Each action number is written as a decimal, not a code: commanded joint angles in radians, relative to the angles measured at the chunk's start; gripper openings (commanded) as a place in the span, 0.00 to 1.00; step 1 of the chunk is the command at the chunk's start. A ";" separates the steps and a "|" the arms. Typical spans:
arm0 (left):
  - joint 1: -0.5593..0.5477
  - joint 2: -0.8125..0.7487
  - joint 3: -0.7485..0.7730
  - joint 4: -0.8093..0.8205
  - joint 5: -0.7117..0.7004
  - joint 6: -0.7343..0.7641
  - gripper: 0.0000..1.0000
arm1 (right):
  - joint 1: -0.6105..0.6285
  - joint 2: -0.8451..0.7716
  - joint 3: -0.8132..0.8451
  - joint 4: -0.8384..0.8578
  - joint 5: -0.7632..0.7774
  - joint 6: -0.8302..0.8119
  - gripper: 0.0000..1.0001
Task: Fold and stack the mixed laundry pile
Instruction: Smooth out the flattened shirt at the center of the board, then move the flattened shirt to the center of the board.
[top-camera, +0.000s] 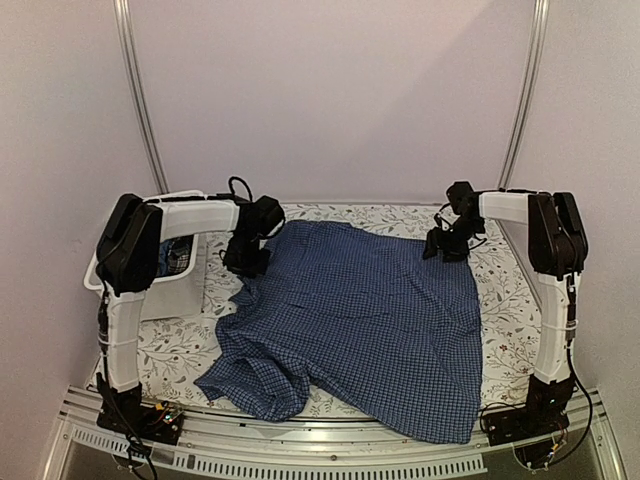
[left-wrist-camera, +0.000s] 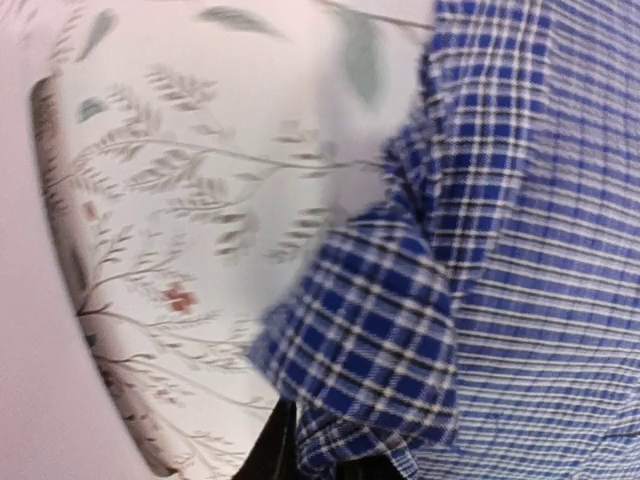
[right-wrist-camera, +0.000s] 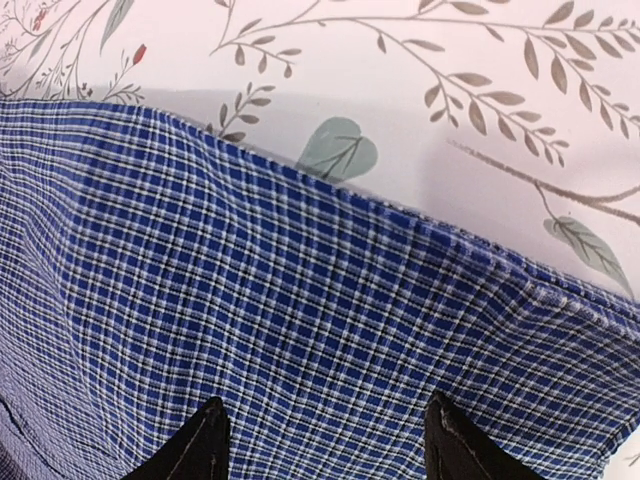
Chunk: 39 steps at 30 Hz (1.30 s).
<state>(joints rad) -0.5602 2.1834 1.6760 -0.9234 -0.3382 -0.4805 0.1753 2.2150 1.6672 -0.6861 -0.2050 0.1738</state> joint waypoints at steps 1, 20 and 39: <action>0.083 -0.130 -0.087 -0.028 -0.071 -0.030 0.23 | -0.018 0.113 0.037 -0.061 0.076 -0.042 0.65; -0.017 -0.228 -0.026 0.258 0.372 0.150 0.75 | -0.164 0.401 0.683 -0.065 -0.004 -0.059 0.67; -0.004 -0.077 -0.102 0.235 0.341 0.197 0.64 | 0.030 -0.268 -0.310 -0.017 -0.063 0.028 0.60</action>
<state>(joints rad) -0.5900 2.0827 1.5948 -0.6994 0.0151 -0.3077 0.2302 1.9560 1.4452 -0.7059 -0.3042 0.1734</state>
